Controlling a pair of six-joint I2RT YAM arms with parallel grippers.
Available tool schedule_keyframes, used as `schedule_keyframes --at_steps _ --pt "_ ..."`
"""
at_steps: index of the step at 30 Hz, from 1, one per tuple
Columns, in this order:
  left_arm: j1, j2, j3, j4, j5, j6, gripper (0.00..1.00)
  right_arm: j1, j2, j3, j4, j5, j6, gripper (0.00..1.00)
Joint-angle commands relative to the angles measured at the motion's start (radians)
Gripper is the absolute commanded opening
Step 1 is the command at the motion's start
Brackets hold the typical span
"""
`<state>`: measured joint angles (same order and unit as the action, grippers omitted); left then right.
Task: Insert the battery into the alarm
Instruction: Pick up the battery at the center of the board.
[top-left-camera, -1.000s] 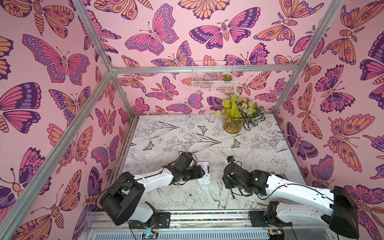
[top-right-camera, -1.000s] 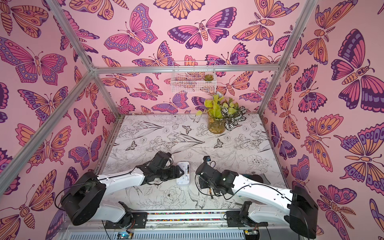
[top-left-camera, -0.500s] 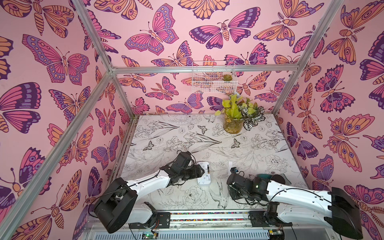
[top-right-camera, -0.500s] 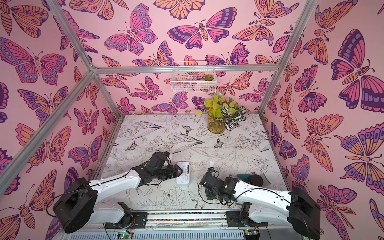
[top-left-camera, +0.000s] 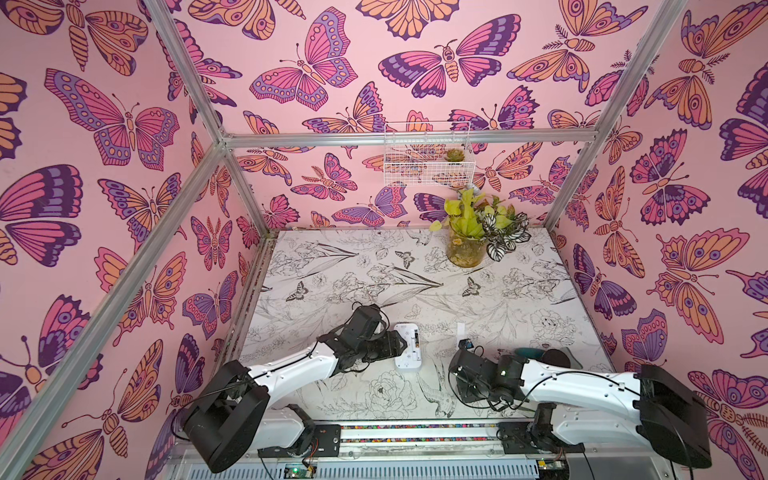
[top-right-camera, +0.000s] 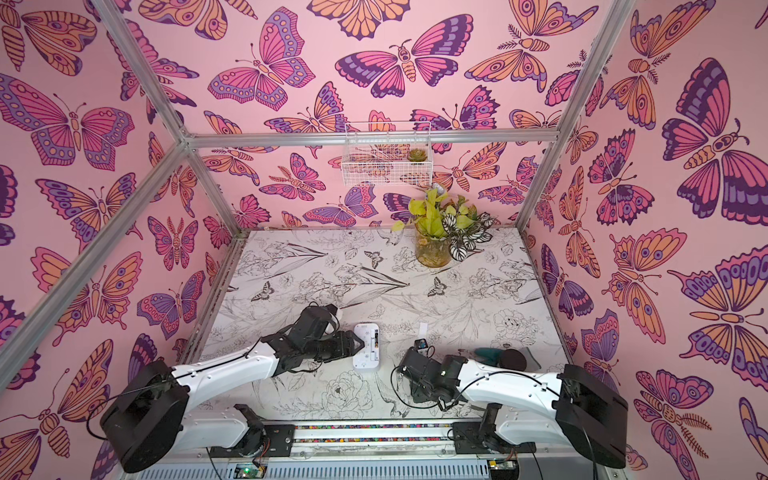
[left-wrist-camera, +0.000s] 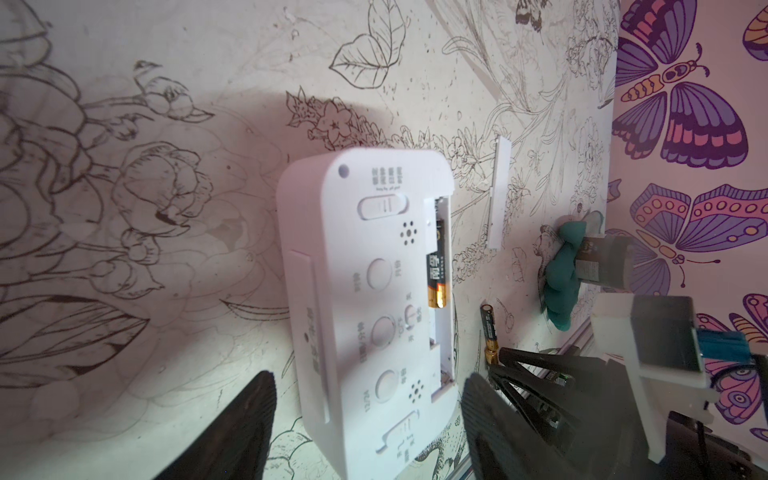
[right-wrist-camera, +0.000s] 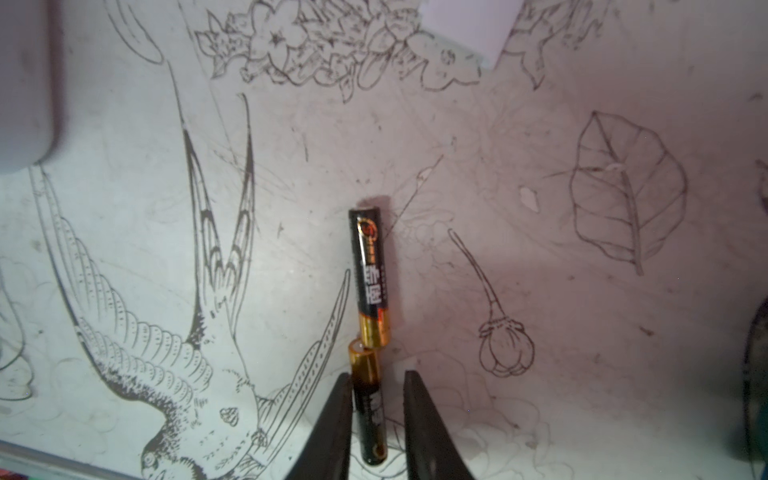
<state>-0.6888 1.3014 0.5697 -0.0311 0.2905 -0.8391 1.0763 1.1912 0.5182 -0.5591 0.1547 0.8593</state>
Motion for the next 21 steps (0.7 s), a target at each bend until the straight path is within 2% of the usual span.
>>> schedule_keyframes --at_steps 1,13,21 --pt "-0.006 -0.018 -0.022 -0.017 -0.013 0.002 0.73 0.008 0.014 -0.006 0.014 -0.015 -0.007 0.23" --pt "-0.007 -0.014 -0.035 -0.017 -0.021 0.003 0.71 0.035 0.074 0.009 0.035 -0.027 0.001 0.14" --pt "-0.008 -0.015 -0.045 -0.016 -0.022 0.003 0.71 0.047 0.06 0.049 0.055 -0.025 0.011 0.12"
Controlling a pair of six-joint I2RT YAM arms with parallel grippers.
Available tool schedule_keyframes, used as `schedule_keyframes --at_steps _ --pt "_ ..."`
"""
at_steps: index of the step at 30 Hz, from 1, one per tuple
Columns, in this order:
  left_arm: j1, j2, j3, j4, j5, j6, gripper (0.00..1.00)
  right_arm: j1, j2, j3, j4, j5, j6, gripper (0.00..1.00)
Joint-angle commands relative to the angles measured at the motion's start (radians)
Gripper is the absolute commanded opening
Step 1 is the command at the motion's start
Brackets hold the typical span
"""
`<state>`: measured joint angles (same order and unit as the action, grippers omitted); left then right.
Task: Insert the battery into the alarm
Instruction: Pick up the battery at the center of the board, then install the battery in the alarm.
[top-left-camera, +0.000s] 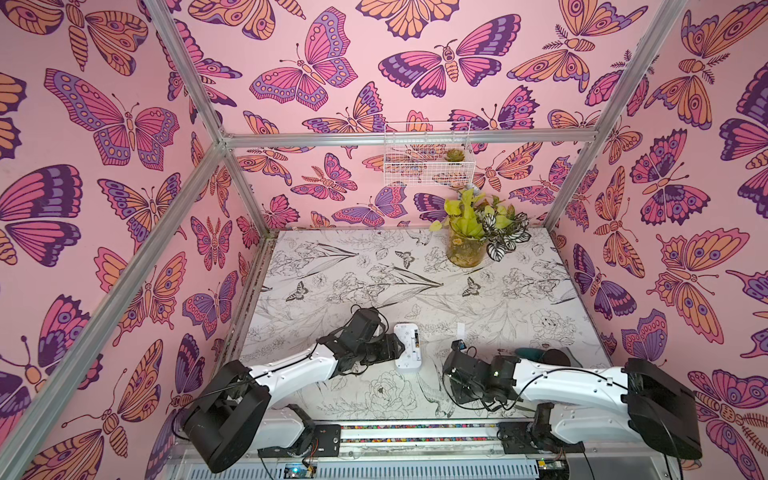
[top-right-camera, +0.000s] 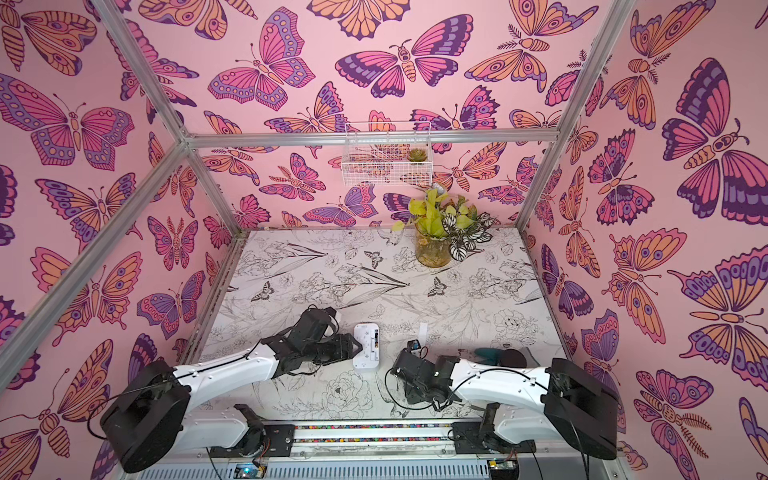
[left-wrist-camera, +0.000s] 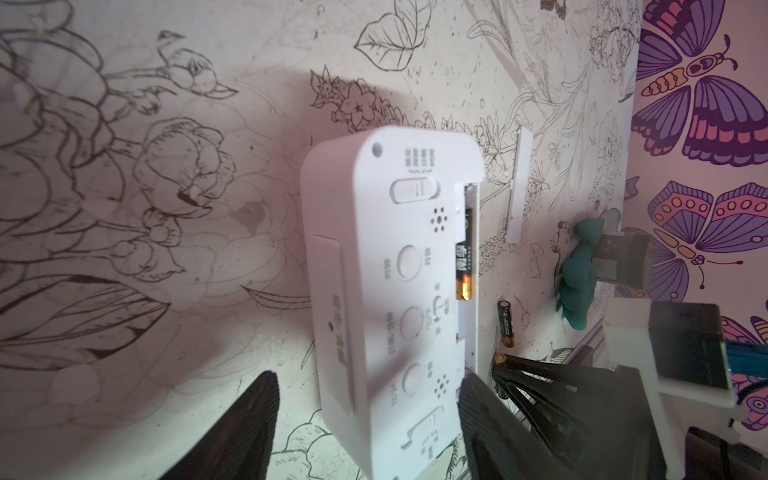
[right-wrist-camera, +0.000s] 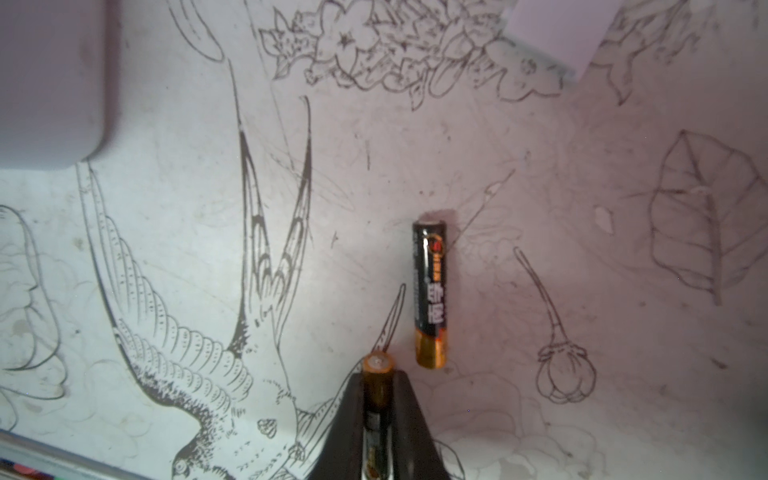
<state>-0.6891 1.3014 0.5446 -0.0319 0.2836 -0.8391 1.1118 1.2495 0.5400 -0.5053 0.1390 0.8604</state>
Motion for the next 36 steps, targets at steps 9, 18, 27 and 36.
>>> schedule_keyframes --at_steps 9,18,27,36 --pt "-0.014 -0.015 -0.028 -0.006 -0.004 0.011 0.7 0.011 -0.031 0.123 0.245 0.138 0.085 0.12" --pt "-0.015 0.011 -0.043 0.024 -0.003 0.004 0.69 0.009 0.151 0.338 0.264 0.268 0.043 0.12" --pt "-0.015 0.009 -0.048 0.035 -0.002 0.001 0.68 -0.007 0.284 0.393 0.31 0.301 0.049 0.13" --pt "-0.016 0.013 -0.054 0.039 -0.001 -0.005 0.68 -0.025 0.378 0.434 0.321 0.313 0.036 0.14"
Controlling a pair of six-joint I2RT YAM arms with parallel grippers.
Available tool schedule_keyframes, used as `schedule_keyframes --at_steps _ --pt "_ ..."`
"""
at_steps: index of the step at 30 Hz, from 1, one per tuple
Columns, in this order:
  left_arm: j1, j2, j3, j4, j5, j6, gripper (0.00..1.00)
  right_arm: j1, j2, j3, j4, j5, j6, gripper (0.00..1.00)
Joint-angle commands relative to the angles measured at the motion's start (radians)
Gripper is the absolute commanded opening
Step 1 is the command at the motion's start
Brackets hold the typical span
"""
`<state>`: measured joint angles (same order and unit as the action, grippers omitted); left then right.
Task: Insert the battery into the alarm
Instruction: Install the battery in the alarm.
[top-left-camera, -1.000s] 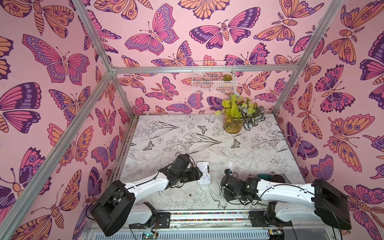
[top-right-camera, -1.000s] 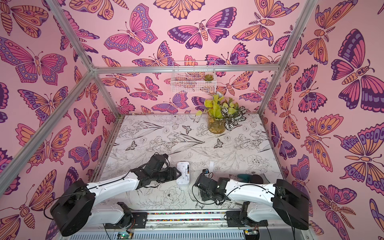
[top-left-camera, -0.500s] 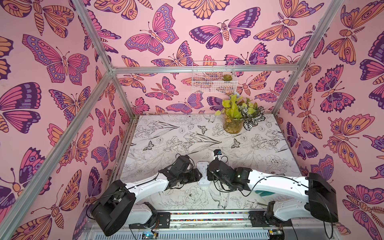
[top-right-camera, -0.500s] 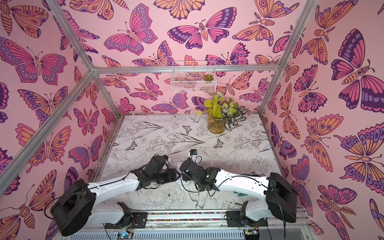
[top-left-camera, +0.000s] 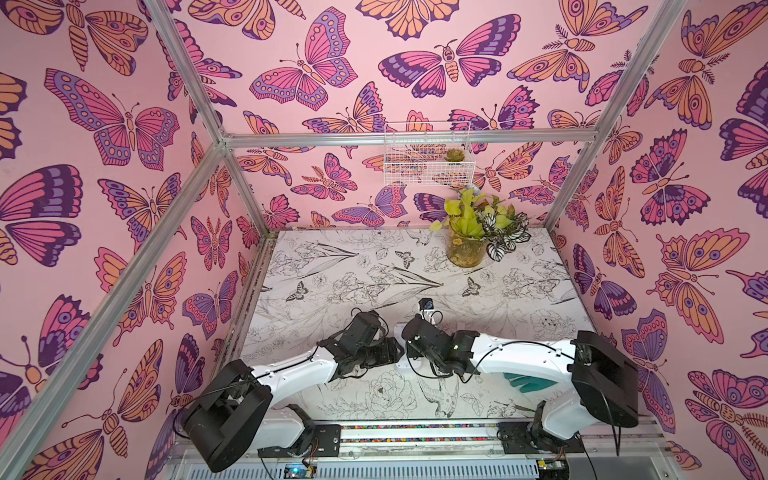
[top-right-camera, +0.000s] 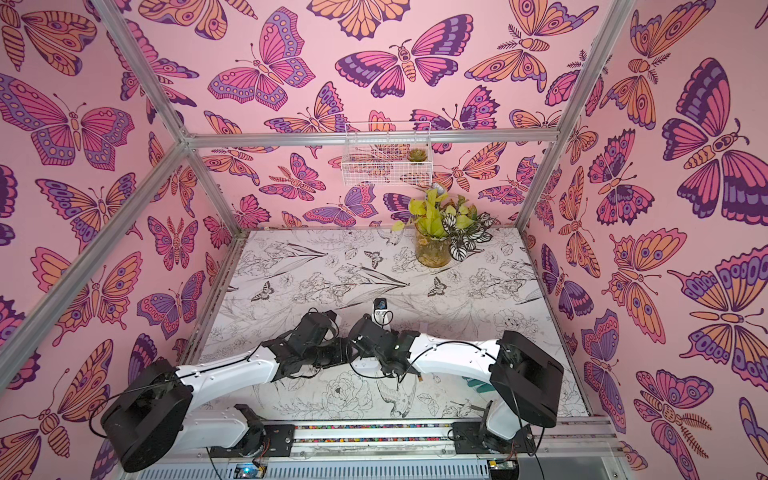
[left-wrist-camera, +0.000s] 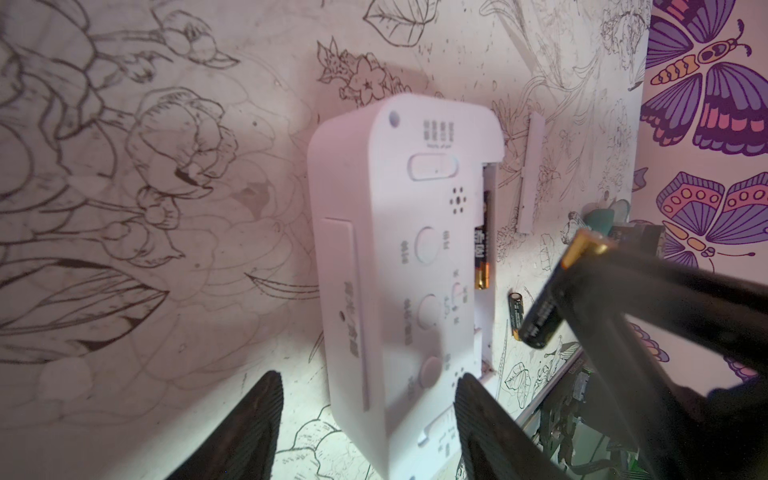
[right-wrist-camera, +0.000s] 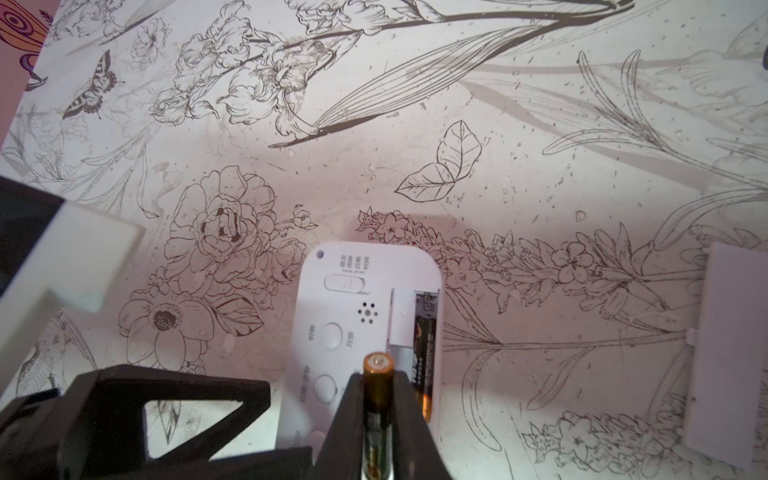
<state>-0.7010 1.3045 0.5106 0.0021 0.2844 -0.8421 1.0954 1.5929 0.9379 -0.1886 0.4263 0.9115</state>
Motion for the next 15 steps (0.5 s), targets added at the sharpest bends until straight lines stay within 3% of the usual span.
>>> schedule_keyframes --at_steps 1,15 --pt "-0.003 0.011 -0.021 0.005 -0.003 -0.002 0.68 -0.009 0.047 0.046 -0.006 0.03 -0.016 0.14" --pt "-0.004 0.02 -0.017 0.006 -0.002 -0.002 0.68 -0.011 0.079 0.043 -0.024 0.077 0.007 0.15"
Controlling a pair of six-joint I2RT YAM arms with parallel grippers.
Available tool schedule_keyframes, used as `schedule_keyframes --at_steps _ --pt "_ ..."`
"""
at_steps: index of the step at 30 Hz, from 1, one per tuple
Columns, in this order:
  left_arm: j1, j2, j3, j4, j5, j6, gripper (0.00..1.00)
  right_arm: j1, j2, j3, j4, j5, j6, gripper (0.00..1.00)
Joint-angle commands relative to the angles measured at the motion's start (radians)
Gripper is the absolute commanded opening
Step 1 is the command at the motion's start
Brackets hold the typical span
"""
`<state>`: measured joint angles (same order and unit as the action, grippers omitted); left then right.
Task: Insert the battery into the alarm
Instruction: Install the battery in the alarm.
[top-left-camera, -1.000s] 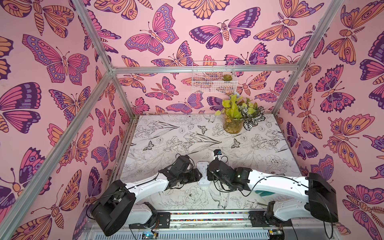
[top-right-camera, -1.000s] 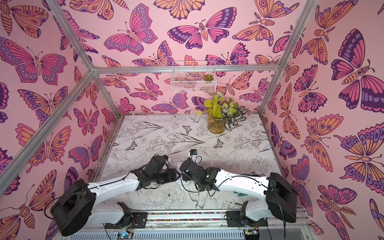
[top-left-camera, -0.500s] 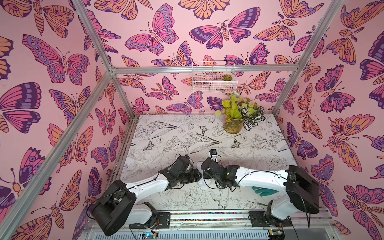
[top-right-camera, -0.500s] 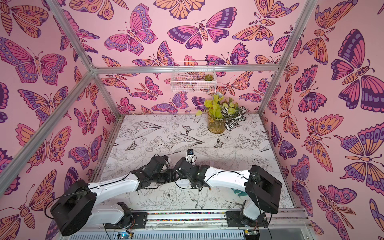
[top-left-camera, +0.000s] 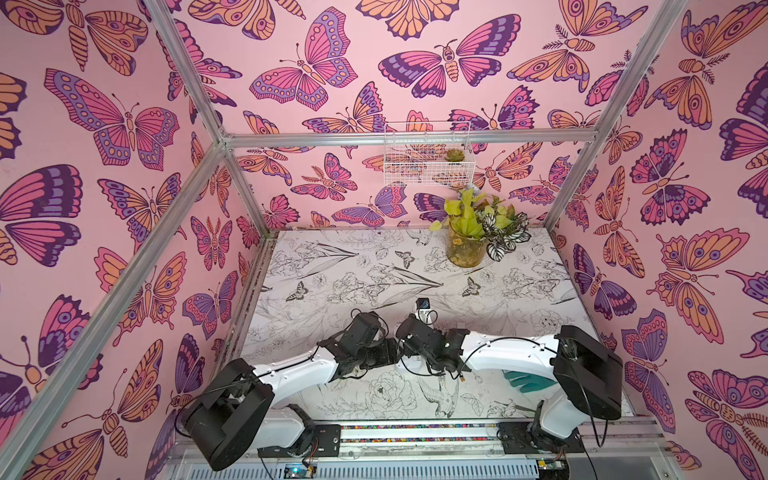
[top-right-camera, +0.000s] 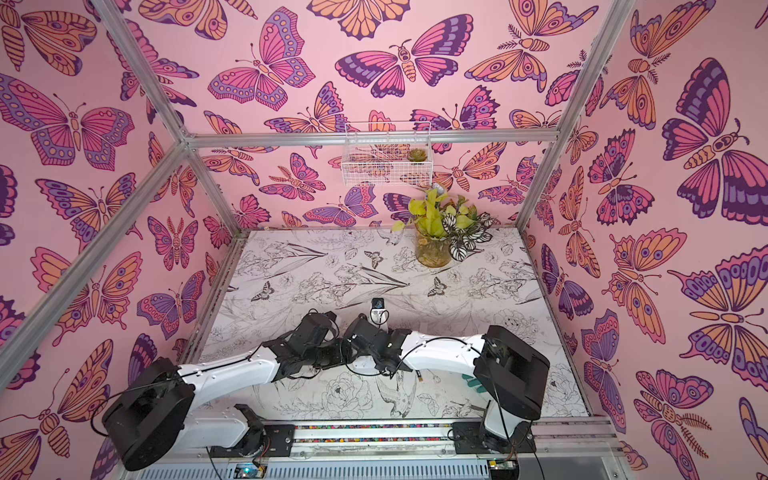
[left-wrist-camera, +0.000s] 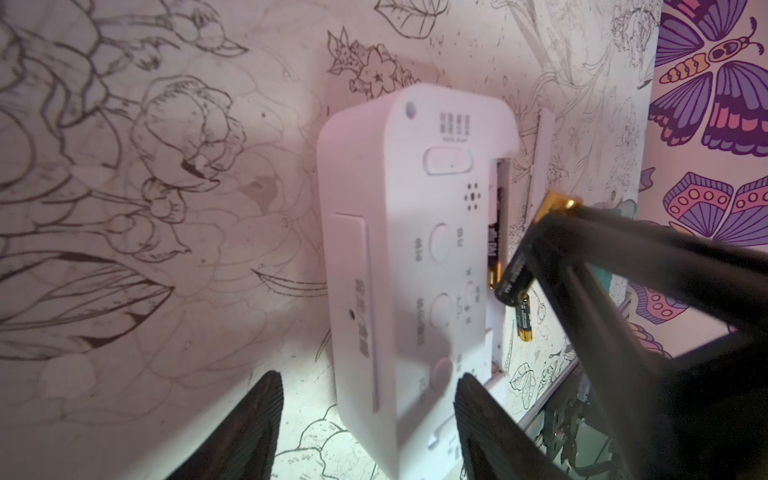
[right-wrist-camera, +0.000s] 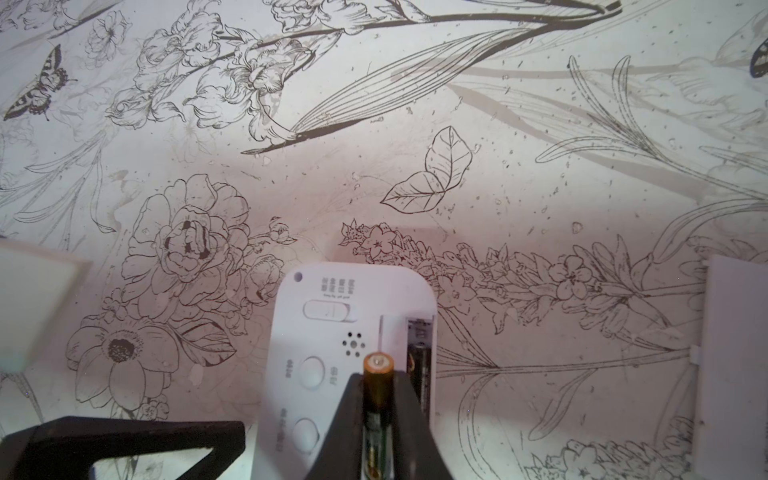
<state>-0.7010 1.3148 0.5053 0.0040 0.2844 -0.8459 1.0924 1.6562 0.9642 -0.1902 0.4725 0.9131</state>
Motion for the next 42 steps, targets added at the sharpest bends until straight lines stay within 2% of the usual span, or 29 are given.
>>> schedule_keyframes --at_steps 1,11,22,27,29,34,42 --pt "-0.003 0.01 -0.013 0.004 -0.004 0.002 0.68 -0.008 0.019 0.018 -0.026 0.031 0.004 0.16" --pt "-0.003 0.011 -0.011 0.004 -0.007 0.007 0.68 -0.008 0.047 0.029 -0.046 0.015 0.01 0.17" --pt "-0.003 0.011 -0.011 0.004 -0.007 0.007 0.68 -0.008 0.01 0.013 -0.036 -0.008 -0.001 0.3" --pt "-0.004 0.018 -0.008 0.004 -0.005 0.008 0.68 -0.007 -0.032 0.019 -0.048 0.007 -0.047 0.32" --pt "-0.003 0.021 -0.008 0.004 -0.004 0.008 0.68 -0.021 -0.039 0.018 -0.04 0.012 -0.064 0.31" --pt "-0.004 0.028 -0.007 0.003 0.0 0.01 0.66 -0.096 -0.013 0.044 -0.035 -0.099 -0.108 0.19" --pt "-0.003 0.031 -0.005 0.004 0.002 0.007 0.66 -0.134 0.041 0.076 -0.034 -0.161 -0.14 0.16"
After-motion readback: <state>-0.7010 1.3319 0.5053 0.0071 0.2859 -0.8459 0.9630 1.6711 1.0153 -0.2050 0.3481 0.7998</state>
